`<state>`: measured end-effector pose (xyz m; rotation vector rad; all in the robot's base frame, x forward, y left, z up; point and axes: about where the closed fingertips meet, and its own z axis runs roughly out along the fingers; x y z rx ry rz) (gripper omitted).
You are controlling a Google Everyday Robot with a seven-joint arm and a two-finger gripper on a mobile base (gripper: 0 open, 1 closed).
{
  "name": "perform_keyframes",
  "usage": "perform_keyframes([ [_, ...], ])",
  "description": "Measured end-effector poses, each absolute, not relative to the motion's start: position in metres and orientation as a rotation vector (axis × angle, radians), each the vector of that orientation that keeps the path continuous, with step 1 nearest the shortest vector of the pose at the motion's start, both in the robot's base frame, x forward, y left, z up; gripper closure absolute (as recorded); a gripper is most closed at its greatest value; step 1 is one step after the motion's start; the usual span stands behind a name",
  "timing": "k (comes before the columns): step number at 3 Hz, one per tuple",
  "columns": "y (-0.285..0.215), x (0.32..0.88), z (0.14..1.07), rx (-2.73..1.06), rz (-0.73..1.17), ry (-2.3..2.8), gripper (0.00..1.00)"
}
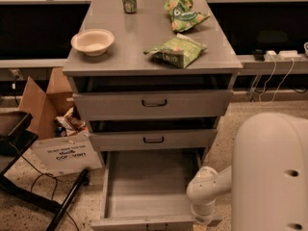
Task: Open bottom drawer
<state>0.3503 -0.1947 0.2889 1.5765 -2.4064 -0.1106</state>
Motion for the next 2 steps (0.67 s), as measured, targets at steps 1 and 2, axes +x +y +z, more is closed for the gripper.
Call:
perform_keyframes([
  [1,-0.18,0.318,0.354,1.622,-0.019,-2.323,0.0],
  [2,-0.197,0.313,0.447,1.528,0.009,-2.396,0.0],
])
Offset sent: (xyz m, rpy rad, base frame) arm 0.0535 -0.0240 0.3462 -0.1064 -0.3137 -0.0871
